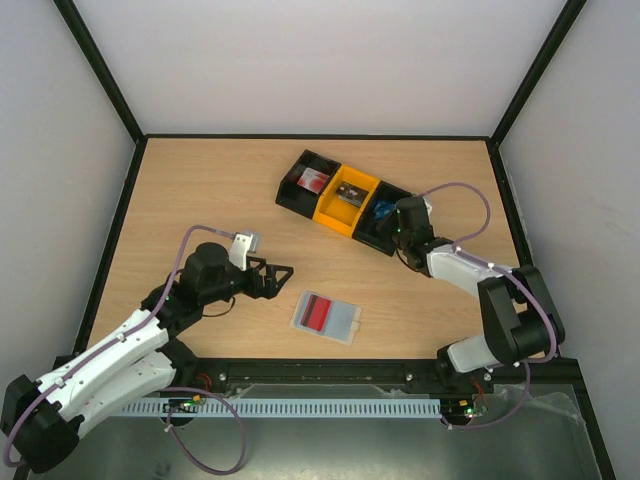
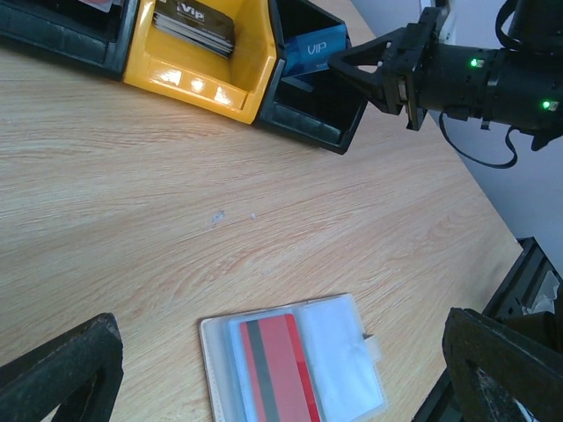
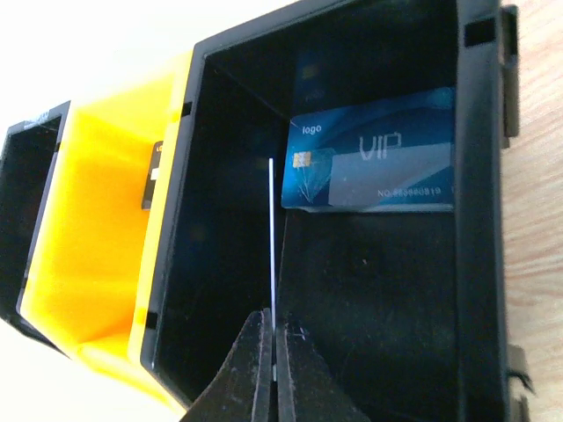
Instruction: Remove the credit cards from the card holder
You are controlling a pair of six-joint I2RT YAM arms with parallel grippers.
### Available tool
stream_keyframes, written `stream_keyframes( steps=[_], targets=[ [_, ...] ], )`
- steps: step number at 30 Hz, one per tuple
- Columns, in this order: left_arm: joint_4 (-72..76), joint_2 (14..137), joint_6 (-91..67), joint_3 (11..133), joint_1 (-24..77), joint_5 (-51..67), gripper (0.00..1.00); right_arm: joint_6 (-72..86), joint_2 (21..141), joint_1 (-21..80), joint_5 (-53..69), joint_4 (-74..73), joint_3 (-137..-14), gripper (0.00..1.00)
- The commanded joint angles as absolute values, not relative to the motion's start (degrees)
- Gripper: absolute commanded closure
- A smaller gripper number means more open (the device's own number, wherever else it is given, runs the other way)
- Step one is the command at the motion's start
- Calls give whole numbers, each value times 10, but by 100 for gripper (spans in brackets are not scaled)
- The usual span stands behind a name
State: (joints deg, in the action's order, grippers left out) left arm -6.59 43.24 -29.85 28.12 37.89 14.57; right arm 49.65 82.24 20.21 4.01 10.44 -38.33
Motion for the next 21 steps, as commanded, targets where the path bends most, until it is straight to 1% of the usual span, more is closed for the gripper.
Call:
stream_keyframes(
  steps=[1, 5, 10, 21],
  targets=[
    [-67, 428, -304, 279, 375, 150, 0, 478, 848, 193, 33, 123, -416, 98],
    [-66, 429, -304, 279, 375, 151, 0, 469, 856, 179, 36, 155, -408, 98],
    [-65, 429, -312, 276, 376, 163, 0, 477, 885, 154, 69, 187, -408, 98],
    [-69, 422, -319, 273, 376, 161, 0, 480, 930, 146, 107, 249, -411, 98]
  ],
)
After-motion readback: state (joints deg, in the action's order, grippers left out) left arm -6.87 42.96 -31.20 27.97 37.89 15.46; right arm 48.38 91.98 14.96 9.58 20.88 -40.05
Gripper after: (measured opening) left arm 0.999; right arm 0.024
